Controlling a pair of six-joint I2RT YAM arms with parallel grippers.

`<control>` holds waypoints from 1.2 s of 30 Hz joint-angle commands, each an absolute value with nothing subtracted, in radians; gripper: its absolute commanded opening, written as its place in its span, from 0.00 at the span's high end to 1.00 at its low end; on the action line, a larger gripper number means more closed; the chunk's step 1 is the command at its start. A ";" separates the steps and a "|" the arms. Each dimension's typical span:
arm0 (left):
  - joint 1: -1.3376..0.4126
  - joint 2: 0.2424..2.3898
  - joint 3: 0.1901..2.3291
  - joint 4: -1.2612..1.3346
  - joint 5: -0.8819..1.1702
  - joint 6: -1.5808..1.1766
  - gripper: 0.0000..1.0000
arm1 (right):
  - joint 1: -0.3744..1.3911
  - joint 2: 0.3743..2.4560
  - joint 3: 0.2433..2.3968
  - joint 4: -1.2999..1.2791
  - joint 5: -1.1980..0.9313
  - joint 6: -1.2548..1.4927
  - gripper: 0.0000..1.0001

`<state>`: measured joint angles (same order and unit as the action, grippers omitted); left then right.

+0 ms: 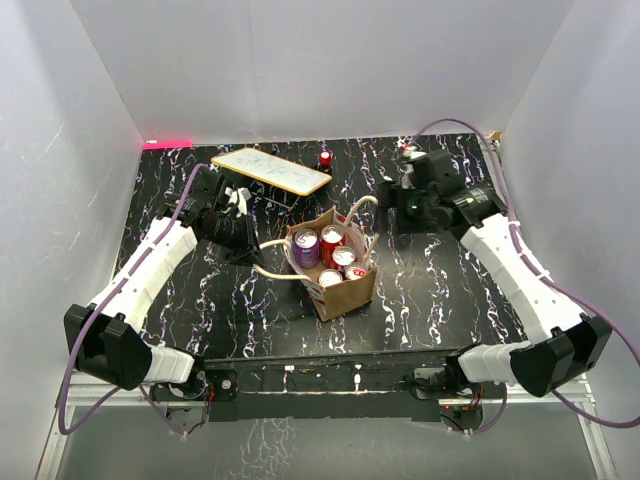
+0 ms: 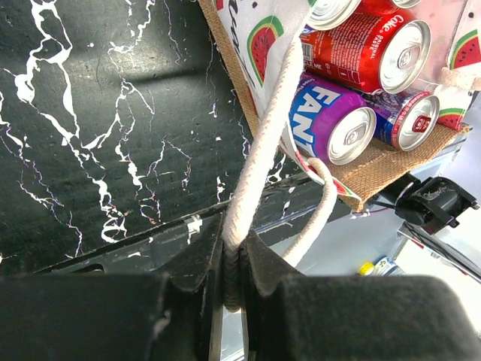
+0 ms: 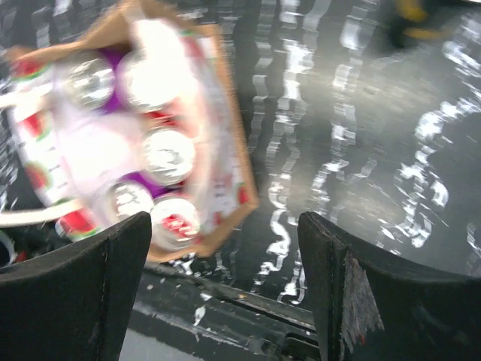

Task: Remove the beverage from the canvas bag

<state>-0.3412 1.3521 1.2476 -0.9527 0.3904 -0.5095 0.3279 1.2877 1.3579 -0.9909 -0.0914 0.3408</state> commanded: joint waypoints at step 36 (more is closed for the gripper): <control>-0.333 1.342 1.238 -0.947 0.409 -0.541 1.00 | 0.734 1.822 1.604 -0.983 0.177 0.231 0.17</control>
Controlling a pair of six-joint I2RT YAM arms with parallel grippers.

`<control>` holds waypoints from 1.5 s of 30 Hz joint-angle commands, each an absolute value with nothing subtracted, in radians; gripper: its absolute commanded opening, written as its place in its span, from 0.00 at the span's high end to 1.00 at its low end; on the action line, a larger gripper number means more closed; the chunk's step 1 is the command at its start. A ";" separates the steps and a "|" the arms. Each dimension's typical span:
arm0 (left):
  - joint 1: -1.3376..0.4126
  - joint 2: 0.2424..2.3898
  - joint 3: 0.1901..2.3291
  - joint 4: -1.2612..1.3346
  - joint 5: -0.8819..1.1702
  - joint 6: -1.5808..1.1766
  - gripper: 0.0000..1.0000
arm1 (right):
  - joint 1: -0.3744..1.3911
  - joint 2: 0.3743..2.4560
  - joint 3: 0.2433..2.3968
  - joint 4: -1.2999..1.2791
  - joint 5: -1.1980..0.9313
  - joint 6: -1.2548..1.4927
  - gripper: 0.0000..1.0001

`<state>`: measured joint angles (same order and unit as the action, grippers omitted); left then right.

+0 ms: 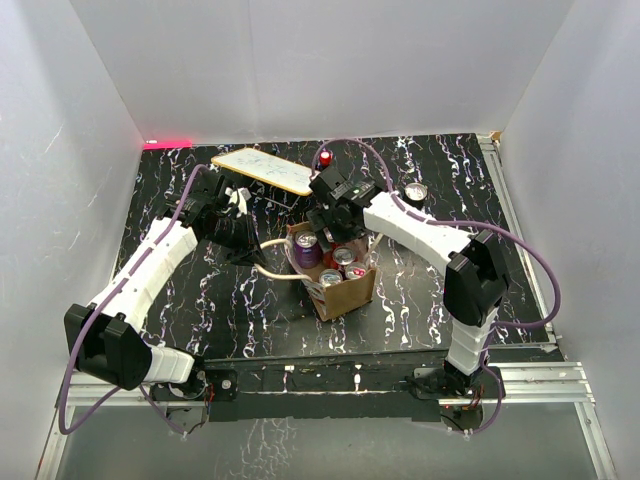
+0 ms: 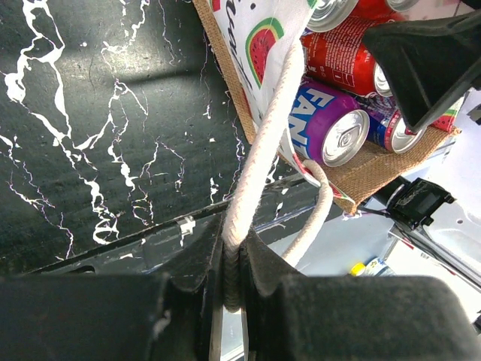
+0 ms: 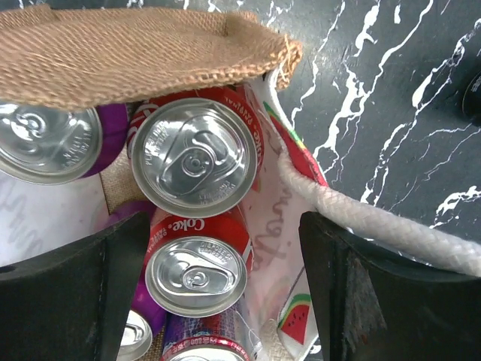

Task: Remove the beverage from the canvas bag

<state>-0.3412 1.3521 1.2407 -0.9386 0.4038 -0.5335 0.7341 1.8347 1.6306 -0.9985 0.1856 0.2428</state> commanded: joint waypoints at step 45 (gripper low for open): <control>-0.334 1.349 1.227 -0.907 0.411 -0.574 1.00 | 0.735 1.674 1.851 -1.037 0.000 0.285 0.89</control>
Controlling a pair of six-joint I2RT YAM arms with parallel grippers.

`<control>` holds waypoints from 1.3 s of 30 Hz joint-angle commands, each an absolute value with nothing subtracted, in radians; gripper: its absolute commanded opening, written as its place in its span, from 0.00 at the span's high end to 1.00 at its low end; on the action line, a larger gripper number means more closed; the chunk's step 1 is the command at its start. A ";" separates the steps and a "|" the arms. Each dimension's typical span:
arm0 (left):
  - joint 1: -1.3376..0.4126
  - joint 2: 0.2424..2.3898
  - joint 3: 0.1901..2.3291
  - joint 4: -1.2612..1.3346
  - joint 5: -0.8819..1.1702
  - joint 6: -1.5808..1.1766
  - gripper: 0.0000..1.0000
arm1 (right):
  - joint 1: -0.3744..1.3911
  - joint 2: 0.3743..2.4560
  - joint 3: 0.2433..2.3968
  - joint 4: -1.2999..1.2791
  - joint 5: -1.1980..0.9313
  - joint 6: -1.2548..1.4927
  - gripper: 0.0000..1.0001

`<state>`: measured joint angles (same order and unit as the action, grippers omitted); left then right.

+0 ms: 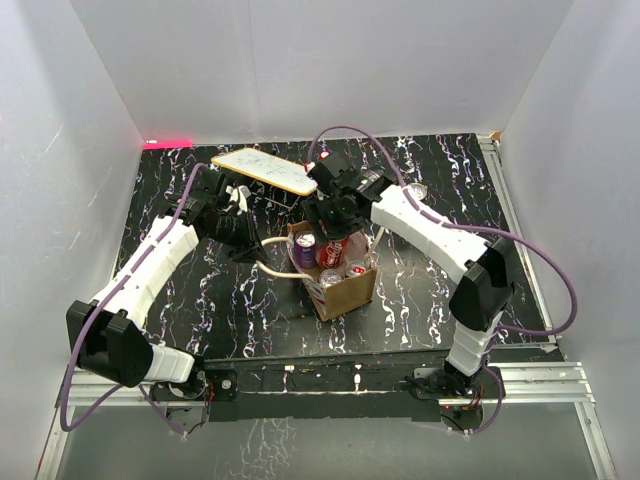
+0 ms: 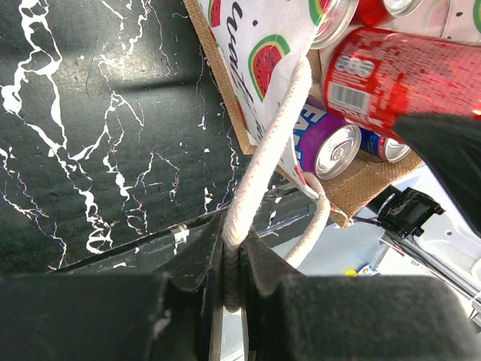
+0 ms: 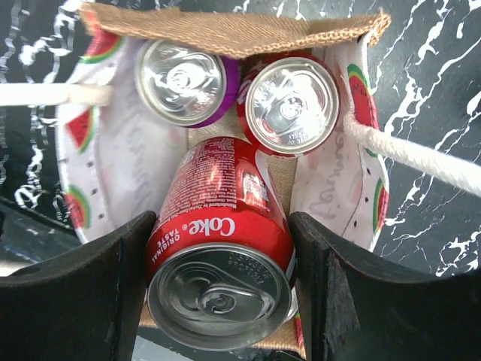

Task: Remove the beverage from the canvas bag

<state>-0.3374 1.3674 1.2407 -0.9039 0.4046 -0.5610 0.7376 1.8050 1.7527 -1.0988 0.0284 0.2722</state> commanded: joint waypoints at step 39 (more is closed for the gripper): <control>-0.333 1.329 1.206 -0.922 0.411 -0.572 1.00 | 0.243 1.222 1.089 -0.814 0.186 0.435 0.92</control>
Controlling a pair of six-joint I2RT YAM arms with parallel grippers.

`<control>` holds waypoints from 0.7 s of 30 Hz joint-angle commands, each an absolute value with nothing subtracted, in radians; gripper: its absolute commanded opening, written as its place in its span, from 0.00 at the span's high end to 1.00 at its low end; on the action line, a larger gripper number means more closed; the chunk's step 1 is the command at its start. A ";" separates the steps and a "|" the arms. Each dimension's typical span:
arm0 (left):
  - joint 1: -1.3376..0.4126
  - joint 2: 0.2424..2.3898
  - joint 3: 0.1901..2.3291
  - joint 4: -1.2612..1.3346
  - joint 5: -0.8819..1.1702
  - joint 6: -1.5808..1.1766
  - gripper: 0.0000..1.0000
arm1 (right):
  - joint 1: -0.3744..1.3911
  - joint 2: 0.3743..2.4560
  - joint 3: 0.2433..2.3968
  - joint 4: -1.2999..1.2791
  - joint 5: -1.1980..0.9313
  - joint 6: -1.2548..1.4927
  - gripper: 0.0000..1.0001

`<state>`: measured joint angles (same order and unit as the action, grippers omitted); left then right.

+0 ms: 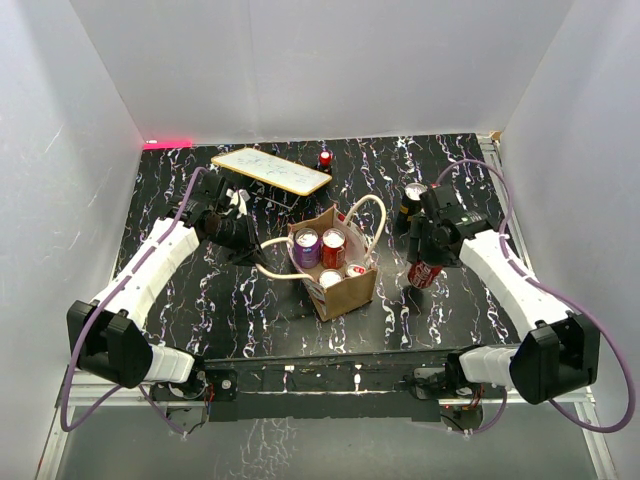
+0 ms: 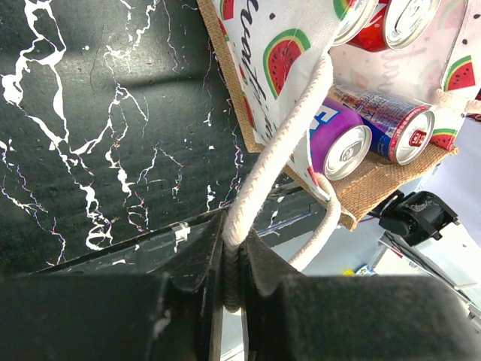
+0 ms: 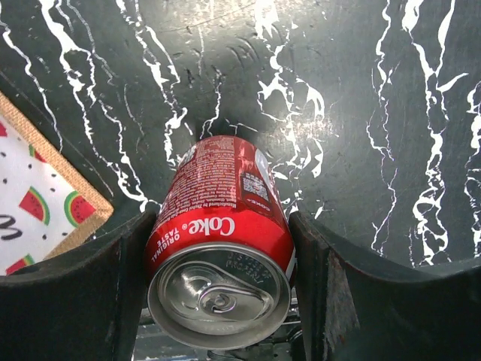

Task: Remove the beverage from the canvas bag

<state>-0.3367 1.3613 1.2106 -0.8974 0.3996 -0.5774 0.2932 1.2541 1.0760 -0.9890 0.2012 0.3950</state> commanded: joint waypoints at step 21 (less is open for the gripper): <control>-0.340 1.423 1.334 -1.014 0.359 -0.416 1.00 | -0.093 1.765 1.446 -0.598 0.072 0.277 0.92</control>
